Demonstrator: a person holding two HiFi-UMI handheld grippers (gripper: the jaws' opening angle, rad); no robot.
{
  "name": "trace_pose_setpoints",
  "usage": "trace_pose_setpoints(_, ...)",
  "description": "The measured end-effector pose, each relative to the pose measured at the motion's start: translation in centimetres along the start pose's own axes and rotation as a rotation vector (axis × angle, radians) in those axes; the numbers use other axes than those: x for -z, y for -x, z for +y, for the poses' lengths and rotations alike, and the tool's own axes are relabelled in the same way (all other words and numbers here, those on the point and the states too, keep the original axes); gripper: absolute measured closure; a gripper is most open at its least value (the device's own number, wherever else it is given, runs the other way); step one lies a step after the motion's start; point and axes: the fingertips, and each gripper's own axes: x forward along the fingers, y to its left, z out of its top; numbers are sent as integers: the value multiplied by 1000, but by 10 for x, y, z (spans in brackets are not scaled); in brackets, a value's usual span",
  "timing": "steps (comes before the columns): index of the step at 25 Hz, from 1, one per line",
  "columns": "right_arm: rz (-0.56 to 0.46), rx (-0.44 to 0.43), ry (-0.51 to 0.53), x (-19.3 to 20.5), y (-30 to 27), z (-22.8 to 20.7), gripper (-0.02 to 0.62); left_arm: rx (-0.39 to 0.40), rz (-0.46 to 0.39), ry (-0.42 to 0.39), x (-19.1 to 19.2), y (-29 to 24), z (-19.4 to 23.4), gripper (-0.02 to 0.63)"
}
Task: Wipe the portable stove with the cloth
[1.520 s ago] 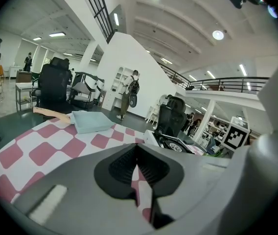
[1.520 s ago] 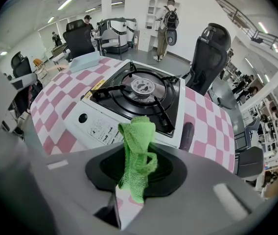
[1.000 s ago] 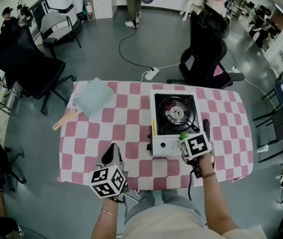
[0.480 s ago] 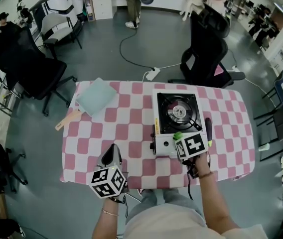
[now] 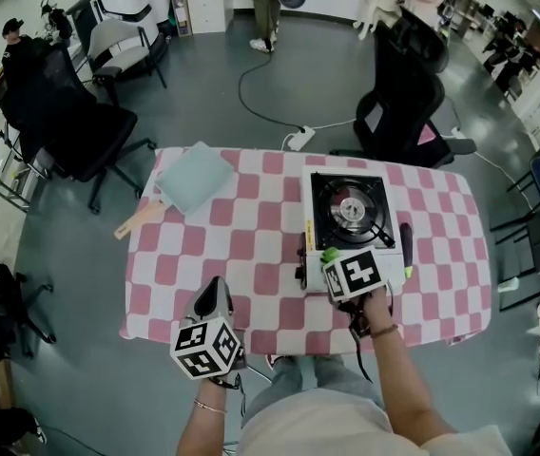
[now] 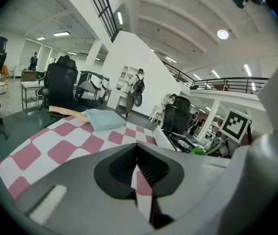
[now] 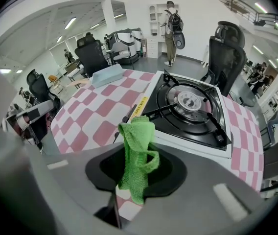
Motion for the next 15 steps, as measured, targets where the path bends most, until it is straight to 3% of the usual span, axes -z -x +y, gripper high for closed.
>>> trace_pose_setpoints(15,-52,-127,-29,-16,-6,40,509,-42,0,27,11,17,15,606)
